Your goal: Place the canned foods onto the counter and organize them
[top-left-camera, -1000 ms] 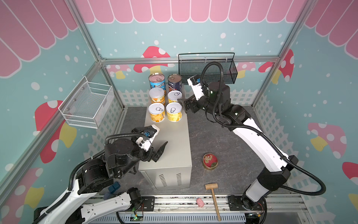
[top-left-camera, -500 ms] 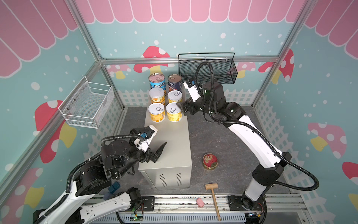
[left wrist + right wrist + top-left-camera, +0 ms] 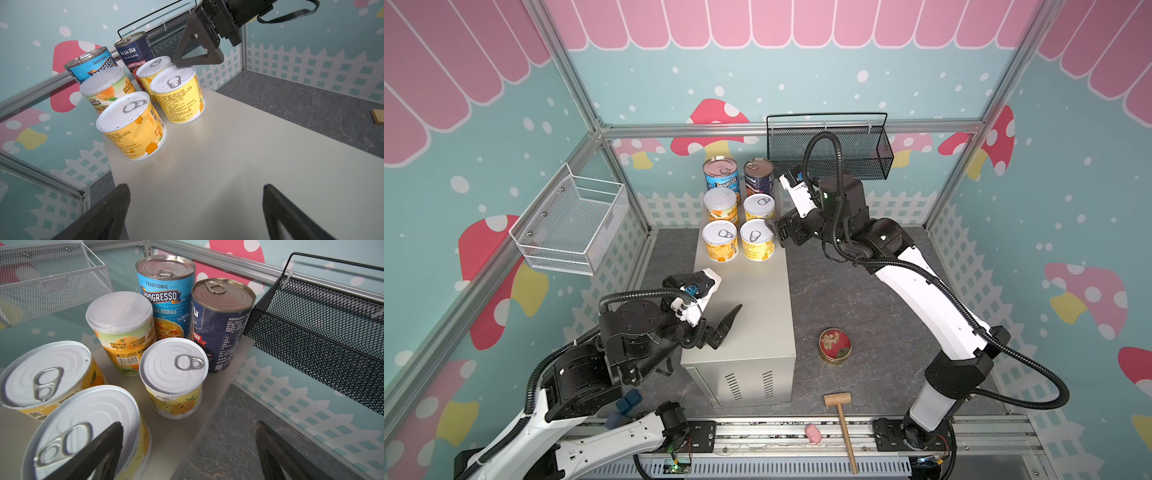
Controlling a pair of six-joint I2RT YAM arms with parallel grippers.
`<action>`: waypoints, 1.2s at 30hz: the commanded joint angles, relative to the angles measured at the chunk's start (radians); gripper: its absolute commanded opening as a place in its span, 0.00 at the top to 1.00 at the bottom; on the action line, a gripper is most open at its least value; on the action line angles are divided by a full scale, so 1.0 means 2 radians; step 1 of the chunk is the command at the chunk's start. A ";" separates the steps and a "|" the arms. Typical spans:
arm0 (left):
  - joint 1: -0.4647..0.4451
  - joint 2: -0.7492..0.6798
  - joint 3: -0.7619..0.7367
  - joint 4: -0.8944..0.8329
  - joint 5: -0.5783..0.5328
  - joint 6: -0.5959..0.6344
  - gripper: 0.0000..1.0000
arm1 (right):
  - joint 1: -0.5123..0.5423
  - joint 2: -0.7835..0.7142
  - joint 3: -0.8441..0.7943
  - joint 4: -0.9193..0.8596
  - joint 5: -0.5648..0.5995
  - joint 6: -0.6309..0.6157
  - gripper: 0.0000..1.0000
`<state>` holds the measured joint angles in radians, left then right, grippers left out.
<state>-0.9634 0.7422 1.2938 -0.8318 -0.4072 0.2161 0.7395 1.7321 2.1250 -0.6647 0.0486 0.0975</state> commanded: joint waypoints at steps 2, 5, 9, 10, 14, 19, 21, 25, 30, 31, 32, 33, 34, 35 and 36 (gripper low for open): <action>0.003 -0.004 -0.004 0.009 0.008 0.002 0.00 | -0.001 -0.002 0.008 -0.029 0.012 -0.011 0.01; 0.004 -0.005 -0.004 0.008 0.007 0.002 0.00 | -0.001 -0.003 0.008 -0.032 0.017 -0.011 0.00; 0.004 -0.005 -0.005 0.009 0.008 0.002 0.00 | -0.001 -0.005 0.008 -0.033 0.020 -0.013 0.01; 0.004 -0.006 -0.005 0.009 0.008 0.002 0.00 | -0.001 -0.005 0.008 -0.033 0.021 -0.012 0.00; 0.004 -0.007 -0.005 0.008 0.008 0.001 0.00 | -0.001 -0.006 0.008 -0.035 0.025 -0.011 0.00; 0.004 -0.006 -0.004 0.009 0.009 0.002 0.00 | -0.001 -0.007 0.008 -0.036 0.028 -0.011 0.01; 0.004 -0.006 -0.004 0.009 0.009 0.002 0.00 | -0.001 -0.007 0.008 -0.037 0.028 -0.011 0.00; 0.004 -0.006 -0.004 0.009 0.009 0.002 0.00 | -0.001 -0.008 0.008 -0.039 0.028 -0.012 0.00; 0.005 -0.006 -0.004 0.010 0.009 0.001 0.00 | -0.001 -0.010 0.009 -0.042 0.028 -0.014 0.01; 0.005 -0.005 -0.004 0.009 0.010 0.001 0.00 | -0.001 -0.010 0.008 -0.043 0.028 -0.014 0.00; 0.005 -0.005 -0.004 0.009 0.010 0.001 0.00 | -0.001 -0.011 0.008 -0.043 0.028 -0.014 0.00; 0.005 -0.005 -0.004 0.009 0.011 0.001 0.00 | -0.001 -0.011 0.009 -0.043 0.026 -0.015 0.01; 0.005 -0.004 -0.004 0.009 0.011 0.001 0.00 | -0.001 -0.012 0.010 -0.045 0.025 -0.016 0.00; 0.005 -0.004 -0.004 0.009 0.011 0.002 0.00 | -0.001 -0.011 0.012 -0.048 0.024 -0.017 0.00; 0.005 -0.005 -0.004 0.009 0.011 0.001 0.00 | -0.001 -0.009 0.016 -0.051 0.024 -0.017 0.01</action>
<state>-0.9623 0.7403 1.2938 -0.8318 -0.4026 0.2161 0.7395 1.7248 2.1338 -0.6907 0.0902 0.0937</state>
